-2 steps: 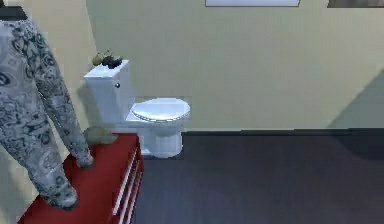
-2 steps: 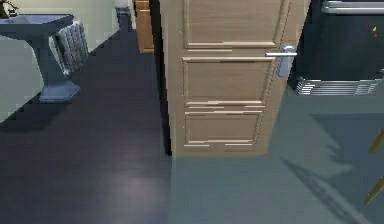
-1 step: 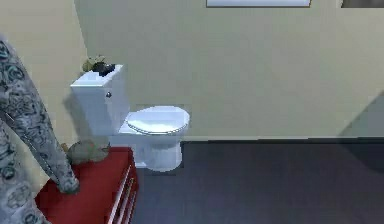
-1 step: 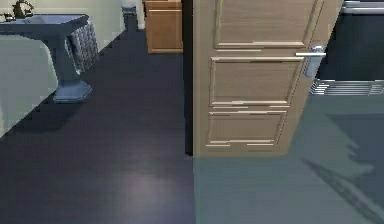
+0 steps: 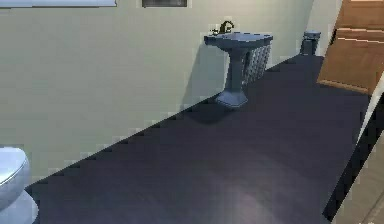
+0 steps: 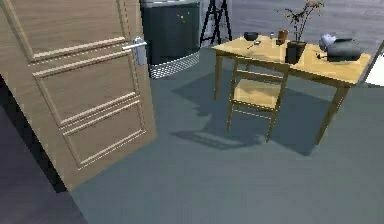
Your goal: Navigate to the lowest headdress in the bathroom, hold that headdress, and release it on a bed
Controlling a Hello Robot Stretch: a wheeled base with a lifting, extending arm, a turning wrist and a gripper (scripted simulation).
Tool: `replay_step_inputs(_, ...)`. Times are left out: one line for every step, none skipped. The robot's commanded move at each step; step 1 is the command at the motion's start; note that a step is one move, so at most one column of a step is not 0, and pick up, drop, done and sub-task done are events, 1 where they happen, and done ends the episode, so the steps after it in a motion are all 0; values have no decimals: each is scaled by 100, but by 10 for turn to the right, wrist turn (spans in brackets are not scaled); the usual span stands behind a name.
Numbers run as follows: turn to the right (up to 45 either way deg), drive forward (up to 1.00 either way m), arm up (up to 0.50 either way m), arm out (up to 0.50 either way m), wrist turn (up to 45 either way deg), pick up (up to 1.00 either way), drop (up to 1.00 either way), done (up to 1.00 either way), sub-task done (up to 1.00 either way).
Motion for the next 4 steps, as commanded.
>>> replay_step_inputs(330, 0, 0, 0, 0, 0, 0, 0, 0)
replay_step_inputs(0, 10, 0, 0, 0, 0, 0, 0, 0)
replay_step_inputs(-450, 0, 0, 0, 0, 0, 0, 0, 0)
replay_step_inputs(-330, 0, 0, 0, 0, 0, 0, 0, 0)
